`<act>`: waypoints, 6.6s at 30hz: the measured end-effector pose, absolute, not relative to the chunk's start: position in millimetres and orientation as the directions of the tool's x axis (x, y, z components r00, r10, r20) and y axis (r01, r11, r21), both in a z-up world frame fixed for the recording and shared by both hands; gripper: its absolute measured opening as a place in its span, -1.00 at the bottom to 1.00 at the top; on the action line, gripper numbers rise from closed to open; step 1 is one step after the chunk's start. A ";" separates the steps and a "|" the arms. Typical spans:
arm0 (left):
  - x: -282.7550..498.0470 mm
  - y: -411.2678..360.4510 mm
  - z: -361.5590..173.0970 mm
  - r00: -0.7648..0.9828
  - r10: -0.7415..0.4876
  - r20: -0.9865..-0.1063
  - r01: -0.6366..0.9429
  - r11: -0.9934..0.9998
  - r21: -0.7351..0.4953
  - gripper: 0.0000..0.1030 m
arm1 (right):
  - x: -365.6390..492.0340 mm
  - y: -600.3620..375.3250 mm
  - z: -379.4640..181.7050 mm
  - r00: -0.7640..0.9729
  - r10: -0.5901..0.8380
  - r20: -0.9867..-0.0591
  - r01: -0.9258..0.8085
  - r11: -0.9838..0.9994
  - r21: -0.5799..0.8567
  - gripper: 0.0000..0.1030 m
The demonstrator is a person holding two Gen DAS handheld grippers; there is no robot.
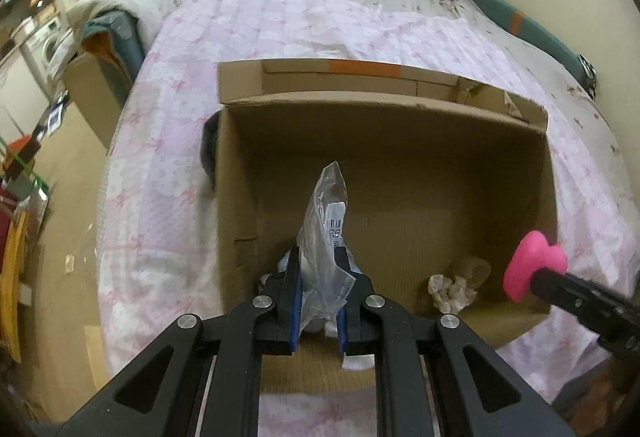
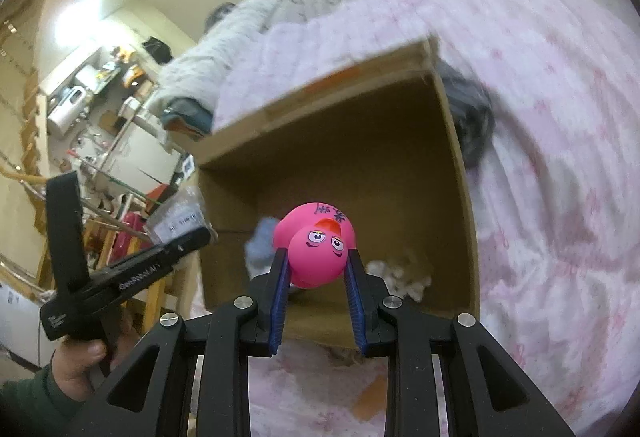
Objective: Organize soft objects
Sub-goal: 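Carry the duck and plastic bag over the box and open both grippers, then withdraw both open grippers from the box, then grasp the tan foam earplug with the right gripper while the left gripper grasps the beige lace scrunchie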
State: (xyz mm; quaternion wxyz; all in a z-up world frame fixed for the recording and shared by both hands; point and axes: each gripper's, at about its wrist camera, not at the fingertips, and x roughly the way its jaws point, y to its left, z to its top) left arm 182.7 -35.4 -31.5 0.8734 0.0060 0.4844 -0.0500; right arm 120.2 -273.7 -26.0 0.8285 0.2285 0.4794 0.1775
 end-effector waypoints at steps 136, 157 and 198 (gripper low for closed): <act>75.7 0.4 -68.2 0.358 -0.070 -0.931 -0.082 0.991 -0.106 0.26 | 51.5 -205.7 -117.4 0.098 0.296 -0.950 -0.078 0.954 0.289 -0.89; 94.5 -98.5 -117.9 0.314 -0.222 -0.923 0.050 0.975 -0.218 0.33 | 32.4 -301.1 -72.1 0.325 0.421 -0.847 0.151 0.861 0.485 -0.88; 61.3 2.3 -139.7 0.154 -0.061 -0.986 -0.094 0.993 -0.076 -0.73 | 35.7 -290.8 -69.3 0.321 0.442 -0.838 0.101 0.864 0.494 -0.88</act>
